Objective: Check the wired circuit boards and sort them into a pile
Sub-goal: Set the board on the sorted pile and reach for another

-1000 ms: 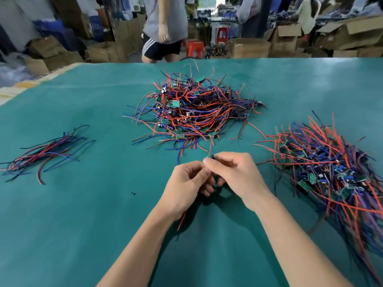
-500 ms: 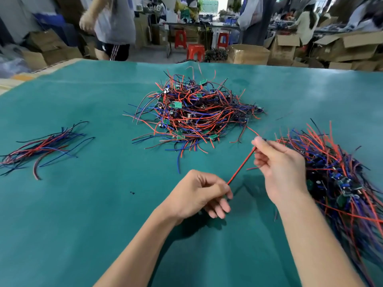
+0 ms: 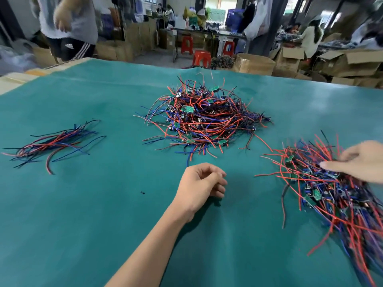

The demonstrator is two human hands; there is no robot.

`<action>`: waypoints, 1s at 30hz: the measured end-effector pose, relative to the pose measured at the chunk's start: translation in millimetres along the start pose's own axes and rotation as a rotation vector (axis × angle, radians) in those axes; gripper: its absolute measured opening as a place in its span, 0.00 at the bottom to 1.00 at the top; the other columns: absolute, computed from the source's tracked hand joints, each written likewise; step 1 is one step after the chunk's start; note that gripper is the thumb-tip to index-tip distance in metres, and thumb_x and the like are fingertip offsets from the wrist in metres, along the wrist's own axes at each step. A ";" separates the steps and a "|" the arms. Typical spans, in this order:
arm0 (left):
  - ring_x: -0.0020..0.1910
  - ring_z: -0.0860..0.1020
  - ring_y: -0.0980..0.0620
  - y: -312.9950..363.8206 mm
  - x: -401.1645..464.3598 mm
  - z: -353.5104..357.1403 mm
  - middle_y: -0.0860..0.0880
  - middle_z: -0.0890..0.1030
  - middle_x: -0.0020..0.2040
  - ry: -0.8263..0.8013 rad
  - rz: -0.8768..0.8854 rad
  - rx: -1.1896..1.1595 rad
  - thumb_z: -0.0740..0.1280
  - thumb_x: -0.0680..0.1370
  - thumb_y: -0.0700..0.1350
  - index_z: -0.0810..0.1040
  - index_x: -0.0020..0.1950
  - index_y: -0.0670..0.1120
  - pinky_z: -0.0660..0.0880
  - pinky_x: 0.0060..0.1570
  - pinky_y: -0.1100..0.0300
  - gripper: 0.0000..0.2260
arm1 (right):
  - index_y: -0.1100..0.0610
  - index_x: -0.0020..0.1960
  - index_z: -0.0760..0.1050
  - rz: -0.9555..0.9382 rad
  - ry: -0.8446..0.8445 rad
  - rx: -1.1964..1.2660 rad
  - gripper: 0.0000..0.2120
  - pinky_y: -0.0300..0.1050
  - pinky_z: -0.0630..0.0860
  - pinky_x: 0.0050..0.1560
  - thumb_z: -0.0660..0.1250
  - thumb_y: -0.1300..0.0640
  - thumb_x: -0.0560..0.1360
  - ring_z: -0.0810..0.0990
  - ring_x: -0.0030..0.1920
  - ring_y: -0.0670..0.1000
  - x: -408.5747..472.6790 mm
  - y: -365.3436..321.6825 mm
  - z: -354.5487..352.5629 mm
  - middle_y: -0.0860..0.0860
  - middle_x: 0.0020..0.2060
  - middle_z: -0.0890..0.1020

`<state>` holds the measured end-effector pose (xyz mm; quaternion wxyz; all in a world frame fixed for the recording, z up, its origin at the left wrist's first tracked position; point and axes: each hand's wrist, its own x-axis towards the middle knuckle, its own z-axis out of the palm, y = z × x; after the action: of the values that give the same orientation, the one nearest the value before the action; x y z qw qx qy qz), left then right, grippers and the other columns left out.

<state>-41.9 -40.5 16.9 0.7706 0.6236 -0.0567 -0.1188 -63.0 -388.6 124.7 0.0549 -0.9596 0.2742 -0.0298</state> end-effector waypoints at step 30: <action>0.32 0.79 0.51 -5.4 10.2 -9.8 0.43 0.82 0.37 0.159 0.052 0.054 0.62 0.76 0.30 0.80 0.46 0.38 0.78 0.35 0.62 0.08 | 0.54 0.41 0.85 -0.596 -0.327 1.453 0.02 0.38 0.71 0.37 0.74 0.56 0.70 0.77 0.37 0.46 -82.3 -157.7 10.9 0.50 0.36 0.82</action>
<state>-30.3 -34.8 8.9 0.7585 0.6498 -0.0145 -0.0475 -49.3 -211.0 130.9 0.6952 -0.7089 -0.0931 -0.0734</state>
